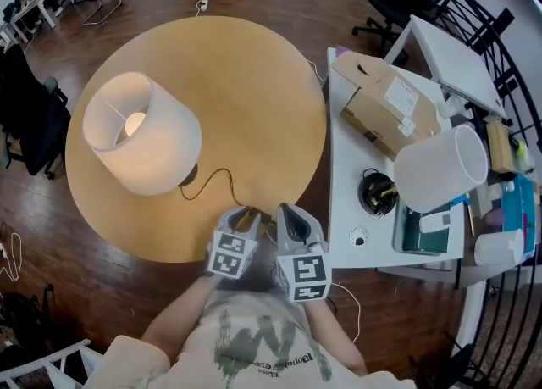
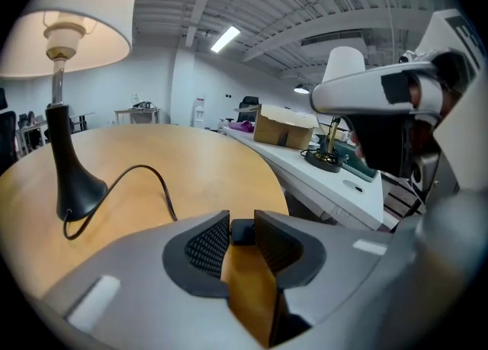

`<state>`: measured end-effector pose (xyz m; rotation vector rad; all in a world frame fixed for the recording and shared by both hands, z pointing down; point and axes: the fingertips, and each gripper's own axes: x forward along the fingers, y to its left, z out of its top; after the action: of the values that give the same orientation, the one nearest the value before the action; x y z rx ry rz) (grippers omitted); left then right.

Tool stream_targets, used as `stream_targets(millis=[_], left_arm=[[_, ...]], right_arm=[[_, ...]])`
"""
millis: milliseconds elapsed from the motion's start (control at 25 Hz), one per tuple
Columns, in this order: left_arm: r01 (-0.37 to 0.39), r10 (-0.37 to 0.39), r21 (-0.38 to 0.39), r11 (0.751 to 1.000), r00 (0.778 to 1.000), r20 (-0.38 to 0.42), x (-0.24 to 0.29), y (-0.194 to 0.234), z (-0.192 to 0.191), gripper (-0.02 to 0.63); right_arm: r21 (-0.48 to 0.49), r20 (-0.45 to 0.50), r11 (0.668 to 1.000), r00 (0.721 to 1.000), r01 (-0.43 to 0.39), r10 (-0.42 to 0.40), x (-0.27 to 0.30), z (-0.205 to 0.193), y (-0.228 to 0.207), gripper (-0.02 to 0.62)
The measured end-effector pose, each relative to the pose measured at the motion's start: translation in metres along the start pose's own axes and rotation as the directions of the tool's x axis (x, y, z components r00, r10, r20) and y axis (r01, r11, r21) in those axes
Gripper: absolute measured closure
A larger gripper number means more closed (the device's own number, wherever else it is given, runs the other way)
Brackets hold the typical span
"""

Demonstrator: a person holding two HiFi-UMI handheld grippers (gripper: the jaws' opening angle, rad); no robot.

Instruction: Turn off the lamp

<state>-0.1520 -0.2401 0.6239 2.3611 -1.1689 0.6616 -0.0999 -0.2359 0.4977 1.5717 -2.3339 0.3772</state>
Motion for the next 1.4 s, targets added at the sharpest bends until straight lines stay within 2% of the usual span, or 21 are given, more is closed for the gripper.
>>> stream_targets(millis=[480, 680, 920, 1120, 1400], left_arm=[[0.044, -0.045, -0.069, 0.997, 0.999, -0.009, 0.010, 0.000, 0.002, 0.526], [0.060, -0.062, -0.101, 0.993, 0.998, -0.013, 0.010, -0.003, 0.000, 0.485], [0.029, -0.031, -0.078, 0.997, 0.999, -0.023, 0.012, -0.002, -0.003, 0.485], [0.037, -0.038, -0.025, 0.999, 0.999, -0.024, 0.014, -0.008, -0.001, 0.588], [0.073, -0.077, -0.085, 0.994, 0.996, -0.051, 0.017, -0.005, 0.001, 0.598]], right_arm=[[0.023, -0.032, 0.998, 0.998, 0.054, -0.053, -0.005, -0.016, -0.018, 0.595], [0.019, -0.048, 0.999, 0.998, 0.051, -0.050, -0.004, -0.021, -0.019, 0.595], [0.014, -0.053, 0.999, 0.998, 0.044, -0.043, -0.003, -0.020, -0.020, 0.595], [0.011, -0.058, 0.999, 0.998, 0.040, -0.039, -0.003, -0.022, -0.019, 0.595], [0.010, -0.061, 0.999, 0.998, 0.034, -0.034, -0.002, -0.024, -0.019, 0.595]])
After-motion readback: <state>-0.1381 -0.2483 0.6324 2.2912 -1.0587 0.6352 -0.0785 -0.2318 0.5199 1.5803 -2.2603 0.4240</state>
